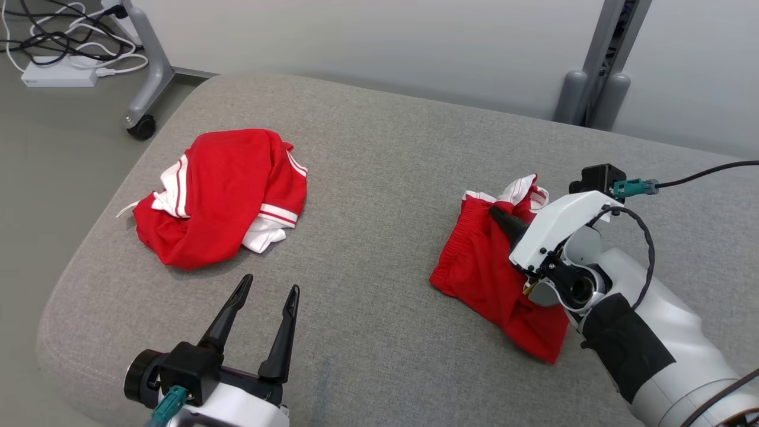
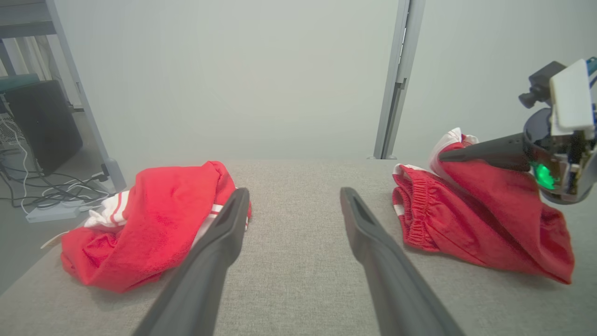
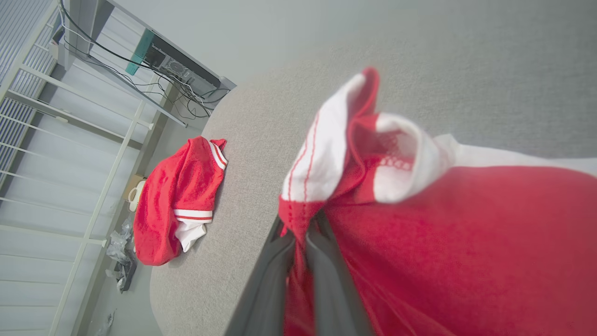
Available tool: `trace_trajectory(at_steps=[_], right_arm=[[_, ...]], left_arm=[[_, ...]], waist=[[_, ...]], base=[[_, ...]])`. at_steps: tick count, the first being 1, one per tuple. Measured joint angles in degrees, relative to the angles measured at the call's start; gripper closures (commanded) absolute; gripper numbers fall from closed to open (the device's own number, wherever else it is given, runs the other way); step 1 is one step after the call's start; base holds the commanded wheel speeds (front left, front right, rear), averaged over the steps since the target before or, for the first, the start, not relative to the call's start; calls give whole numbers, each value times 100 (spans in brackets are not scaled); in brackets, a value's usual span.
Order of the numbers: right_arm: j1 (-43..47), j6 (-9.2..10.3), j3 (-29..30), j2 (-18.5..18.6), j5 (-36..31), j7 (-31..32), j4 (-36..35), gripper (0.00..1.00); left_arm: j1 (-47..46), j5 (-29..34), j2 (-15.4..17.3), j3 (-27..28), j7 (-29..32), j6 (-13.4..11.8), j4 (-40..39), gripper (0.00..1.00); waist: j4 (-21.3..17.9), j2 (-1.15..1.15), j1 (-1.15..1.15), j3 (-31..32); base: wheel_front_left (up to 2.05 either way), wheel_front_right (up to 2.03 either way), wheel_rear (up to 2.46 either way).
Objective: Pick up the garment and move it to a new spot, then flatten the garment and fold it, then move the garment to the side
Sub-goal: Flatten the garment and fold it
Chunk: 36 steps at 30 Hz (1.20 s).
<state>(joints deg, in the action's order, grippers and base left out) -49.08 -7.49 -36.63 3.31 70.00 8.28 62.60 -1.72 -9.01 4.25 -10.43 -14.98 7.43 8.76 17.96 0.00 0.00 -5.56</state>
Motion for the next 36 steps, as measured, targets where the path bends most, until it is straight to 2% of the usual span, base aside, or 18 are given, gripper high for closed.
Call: trace_trajectory(at_steps=[4, 6, 7, 8, 13, 16, 22, 28, 31, 36], right_arm=[[-6, 1, -96, -22, 19, -118, 145, 100], [-20, 0, -119, -30, 49, -164, 179, 78], [-27, 1, -133, -31, 67, -214, 175, 20], [-30, 0, -148, -31, 81, -229, 167, 0], [-25, 0, -226, -26, 170, -358, -54, 0], [27, 0, -252, 98, 229, -452, -290, 0], [264, 0, -318, 505, 323, -855, -945, 0], [572, 0, -465, 1072, 223, -1475, -1500, 0], [722, 0, -641, 1326, -1, -1763, -1555, 0], [913, 0, -883, 1494, -218, -1930, -1417, 0]], left_arm=[[-1, -19, -1, -22, 0, 0, 42, 0], [-1, -19, 2, -9, 0, 0, 52, 0], [-1, -19, 5, 1, 0, 0, 54, 0], [-1, -20, 9, 13, 0, 0, 55, 0], [1, -15, 35, 86, 0, 0, 54, 0], [9, -8, 46, 103, 0, 0, 43, 0], [41, 29, 67, 138, 0, 0, -9, 0], [124, 44, 79, 187, 0, 0, -57, 0], [134, 52, 81, 204, 0, 0, -79, 0], [154, 75, 87, 235, 0, 0, -110, 0]], waist=[[106, 0, 0, -8], [124, 0, 0, 2], [125, 0, 0, 9], [122, 0, 0, 16], [52, 0, 0, 68], [-12, 0, 0, 114], [-138, 0, 0, 190], [-216, 0, 0, 238], [-238, 0, 0, 254], [-282, 0, 0, 248]], base=[[0, 0, 0], [0, 0, 0], [0, 0, 0], [0, 0, 0], [0, 0, 0], [0, 0, 0], [0, 0, 0], [0, 0, 0], [0, 0, 0], [0, 0, 0]])
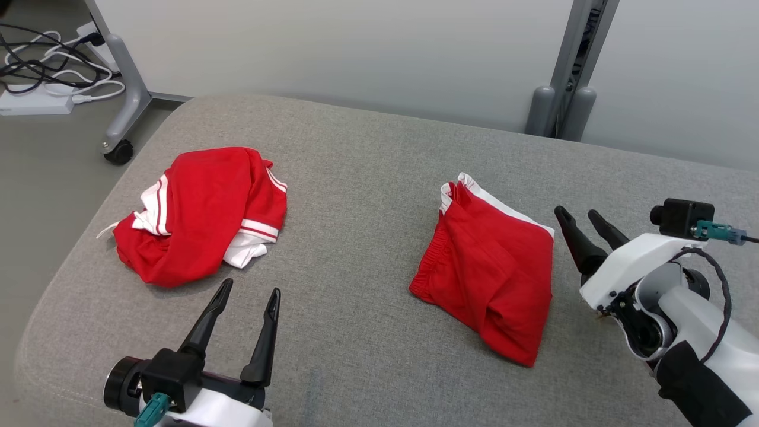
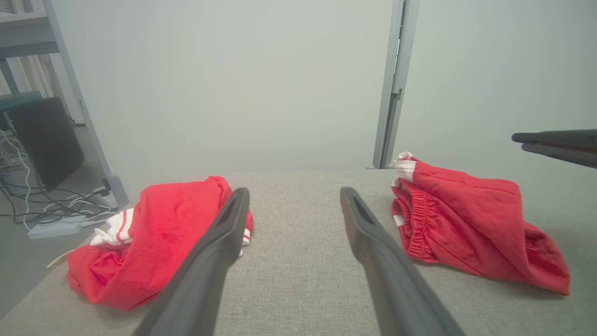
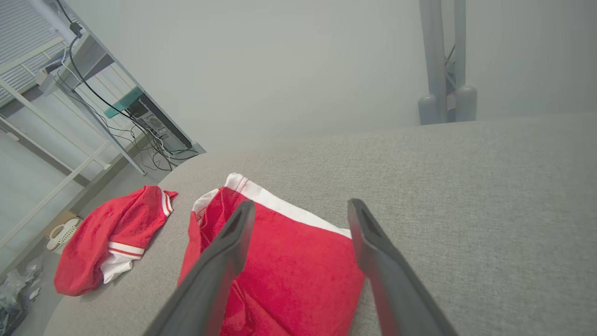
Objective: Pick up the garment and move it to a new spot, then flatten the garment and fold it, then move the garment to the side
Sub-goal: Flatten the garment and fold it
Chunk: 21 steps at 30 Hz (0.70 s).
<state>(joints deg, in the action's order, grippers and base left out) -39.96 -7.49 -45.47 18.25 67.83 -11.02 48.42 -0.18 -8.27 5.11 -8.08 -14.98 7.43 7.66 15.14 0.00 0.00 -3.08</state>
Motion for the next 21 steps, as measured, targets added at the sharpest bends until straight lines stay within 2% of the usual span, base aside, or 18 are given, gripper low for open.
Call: trace_trajectory(at_steps=[3, 4, 5, 7, 8, 9, 10, 21], right_arm=[[41, 0, -191, -22, -183, -66, 207, 2], [49, 0, -237, -53, -241, -87, 277, 49], [50, 0, -264, -92, -266, -120, 338, 58], [50, 0, -331, -185, -302, -137, 460, 68], [49, 0, -391, -221, -363, -143, 525, 77], [47, 0, -446, -252, -415, -154, 605, 98], [47, 0, -495, -278, -450, -162, 693, 100], [-68, 0, -801, -613, -593, -218, 1268, 100]], left_arm=[[-1, 10, -1, -9, 0, 0, -9, 0], [-1, 11, 1, -12, 0, 0, -10, 0], [-1, 11, 7, -11, 0, 0, -11, 0], [-3, 11, 9, -26, 0, 0, -13, 0], [-4, 11, 10, -40, 0, 0, -13, 0], [-6, 11, 13, -46, 0, 0, -13, 0], [-7, 11, 19, -53, 0, 0, -14, 0], [-64, 0, 54, -104, 0, 0, -25, 0]], waist=[[-21, 0, 0, -13], [-24, 0, 0, -18], [-26, 0, 0, -24], [-21, 0, 0, -35], [-16, 0, 0, -41], [-8, 0, 0, -49], [2, 0, 0, -58], [127, 0, 0, -192]], base=[[0, 0, 0], [0, 0, 0], [0, 0, 0], [0, 0, 0], [0, 0, 0], [0, 0, 0], [0, 0, 0], [0, 0, 0]])
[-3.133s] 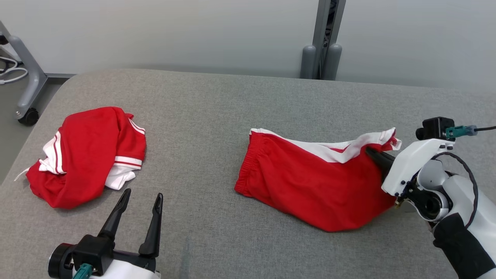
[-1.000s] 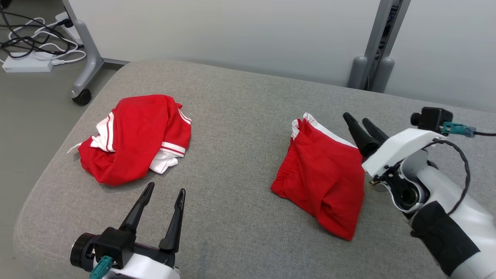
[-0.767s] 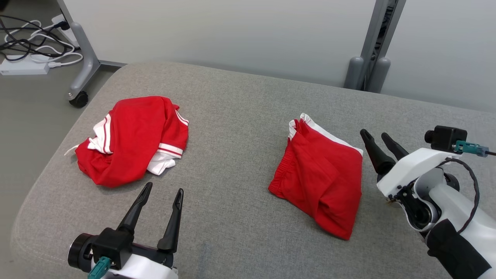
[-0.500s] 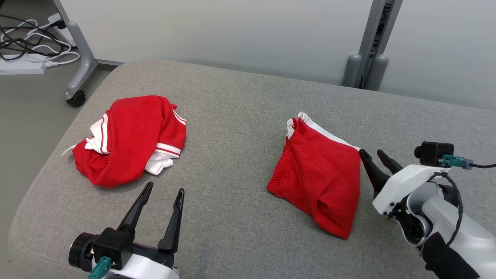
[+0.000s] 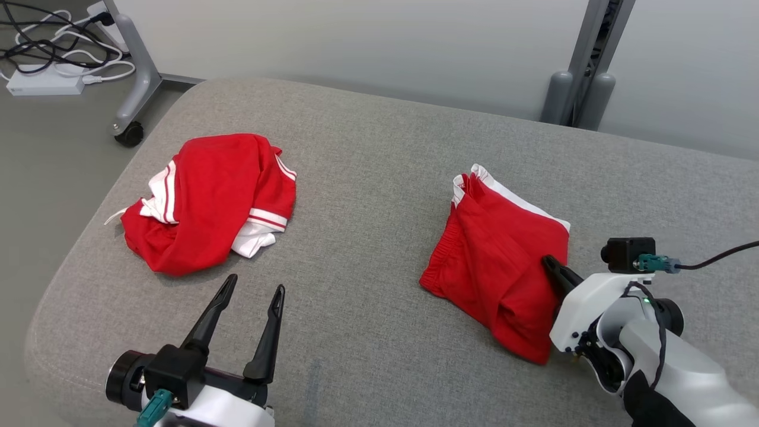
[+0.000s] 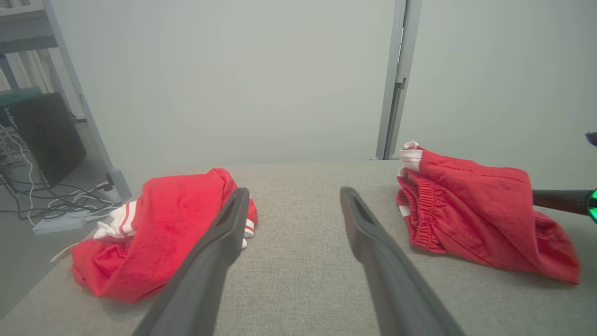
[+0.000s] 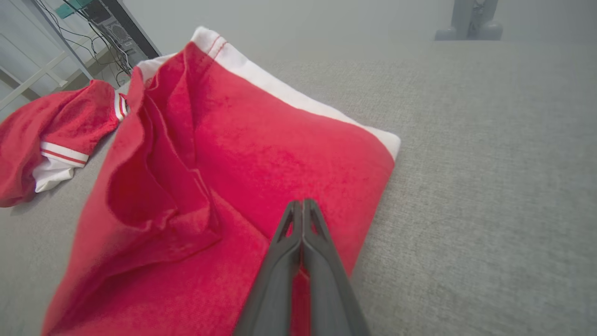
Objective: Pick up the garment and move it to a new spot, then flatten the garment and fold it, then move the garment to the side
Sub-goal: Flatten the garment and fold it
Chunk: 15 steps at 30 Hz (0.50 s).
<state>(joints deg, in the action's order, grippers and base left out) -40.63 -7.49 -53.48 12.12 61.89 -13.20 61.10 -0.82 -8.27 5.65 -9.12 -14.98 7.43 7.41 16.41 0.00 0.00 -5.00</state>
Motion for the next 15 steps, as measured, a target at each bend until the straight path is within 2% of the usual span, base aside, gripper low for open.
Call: trace_trajectory(at_steps=[7, 15], right_arm=[[-55, 0, -175, -205, 25, 8, 136, 100], [-91, 0, -405, -415, 181, 8, -43, 100]], left_arm=[[-55, -23, 23, -11, 0, 0, 5, 0], [-54, -23, 20, -2, 0, 0, 16, 0]], waist=[[101, 0, 0, -60], [169, 0, 0, -11]], base=[[0, 0, 0], [0, 0, 0]])
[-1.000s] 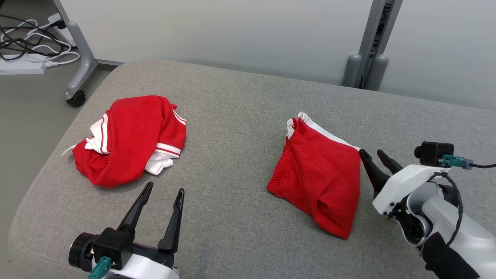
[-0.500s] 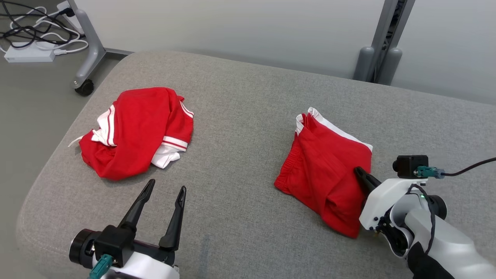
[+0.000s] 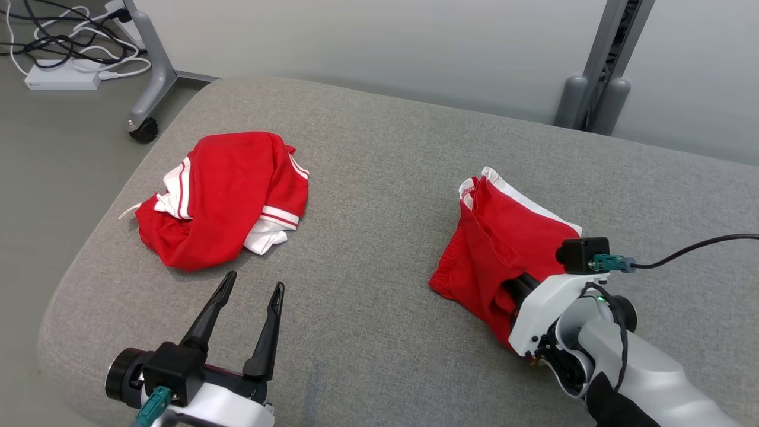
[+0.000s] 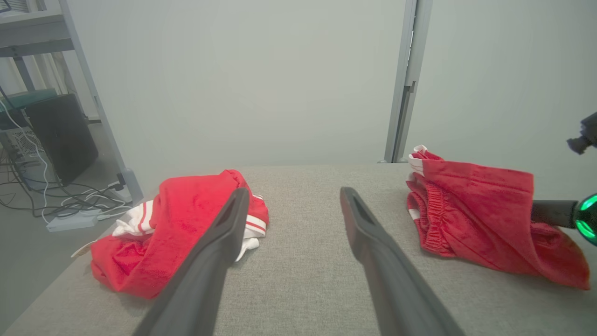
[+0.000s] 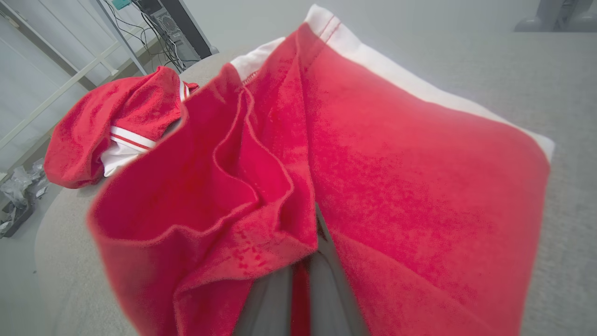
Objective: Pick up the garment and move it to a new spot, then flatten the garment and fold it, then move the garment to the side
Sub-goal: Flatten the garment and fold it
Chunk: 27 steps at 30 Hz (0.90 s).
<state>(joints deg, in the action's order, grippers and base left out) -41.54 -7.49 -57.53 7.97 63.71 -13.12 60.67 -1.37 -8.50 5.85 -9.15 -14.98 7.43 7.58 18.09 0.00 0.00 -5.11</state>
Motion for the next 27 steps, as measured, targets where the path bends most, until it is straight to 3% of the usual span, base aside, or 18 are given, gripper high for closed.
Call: trace_trajectory(at_steps=[14, 20, 22, 23, 24, 27], right_arm=[[-12, 0, -527, -348, 307, -51, -386, 100], [-13, 0, -600, -313, 460, -101, -420, 96], [-23, 0, -545, -204, 524, -122, -502, 51], [-24, 0, -501, -155, 571, -146, -572, 19], [-29, 0, -471, -93, 598, -155, -645, 0], [-52, 0, -392, 103, 636, -164, -823, 0]], left_arm=[[2, 0, -58, -4, 0, 0, 3, 0], [45, 0, -76, 63, 0, 0, -5, 0], [74, 5, -79, 83, 0, 0, -18, 0], [81, 14, -83, 94, 0, 0, -26, 0], [86, 18, -83, 105, 0, 0, -35, 0], [99, 33, -86, 130, 0, 0, -51, 0]], waist=[[88, 0, 0, 27], [48, 0, 0, 45], [11, 0, 0, 51], [-13, 0, 0, 53], [-38, 0, 0, 55], [-118, 0, 0, 66]], base=[[0, 0, 0], [0, 0, 0], [0, 0, 0], [0, 0, 0], [0, 0, 0], [0, 0, 0]])
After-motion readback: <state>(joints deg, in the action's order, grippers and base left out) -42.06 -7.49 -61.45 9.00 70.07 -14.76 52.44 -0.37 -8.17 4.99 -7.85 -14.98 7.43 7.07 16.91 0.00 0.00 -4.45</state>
